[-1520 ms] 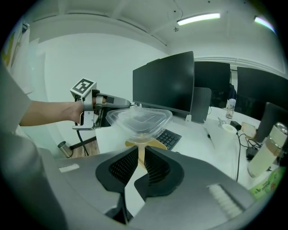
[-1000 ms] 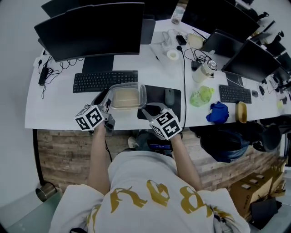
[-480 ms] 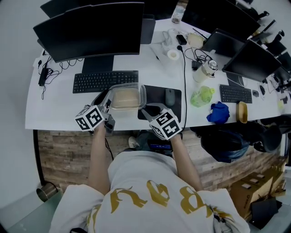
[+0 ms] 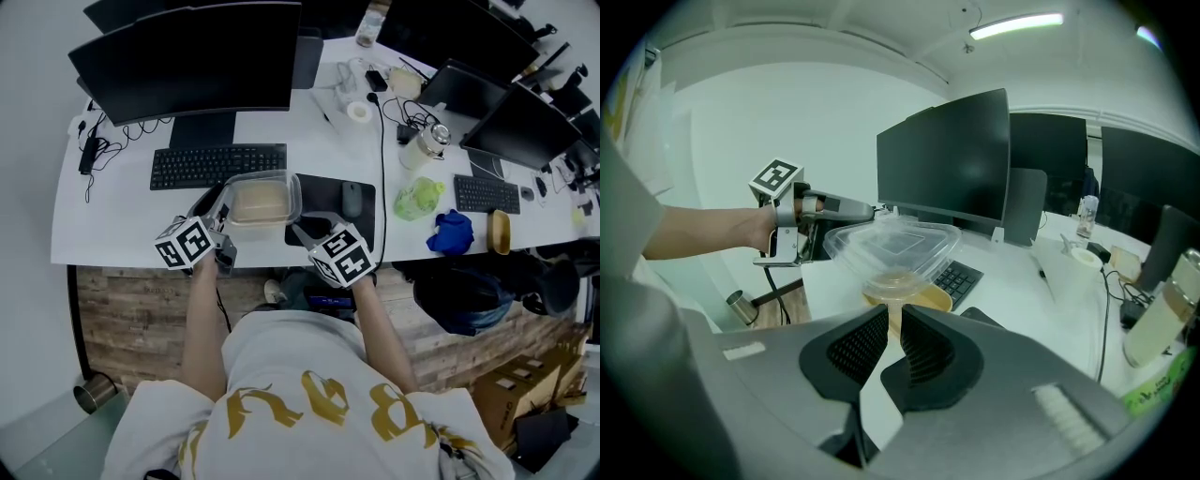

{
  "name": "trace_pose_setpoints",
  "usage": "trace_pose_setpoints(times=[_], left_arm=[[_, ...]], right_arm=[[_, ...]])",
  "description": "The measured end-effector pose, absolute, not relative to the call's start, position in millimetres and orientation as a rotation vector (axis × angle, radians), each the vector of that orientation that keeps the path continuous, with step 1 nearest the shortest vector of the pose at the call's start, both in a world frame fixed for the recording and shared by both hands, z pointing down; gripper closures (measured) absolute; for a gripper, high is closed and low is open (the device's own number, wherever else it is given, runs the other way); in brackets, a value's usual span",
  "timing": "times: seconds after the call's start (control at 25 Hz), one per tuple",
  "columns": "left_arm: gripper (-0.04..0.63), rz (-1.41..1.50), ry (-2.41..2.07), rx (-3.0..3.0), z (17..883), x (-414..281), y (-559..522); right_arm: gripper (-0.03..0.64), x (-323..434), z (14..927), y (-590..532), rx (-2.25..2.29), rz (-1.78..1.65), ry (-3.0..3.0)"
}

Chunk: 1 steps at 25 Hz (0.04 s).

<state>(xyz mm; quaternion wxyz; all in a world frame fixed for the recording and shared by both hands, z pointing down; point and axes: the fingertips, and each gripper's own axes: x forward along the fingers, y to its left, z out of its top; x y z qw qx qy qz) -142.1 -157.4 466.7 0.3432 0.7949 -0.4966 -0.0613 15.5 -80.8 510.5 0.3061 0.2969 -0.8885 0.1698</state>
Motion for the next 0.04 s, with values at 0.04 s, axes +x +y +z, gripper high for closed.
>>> trace_pose_setpoints(times=[0.04], left_arm=[[0.499, -0.158, -1.290, 2.065, 467.3, -142.6, -157.0]], right_arm=[[0.546, 15.0, 510.8, -80.7, 0.785, 0.450, -2.352]])
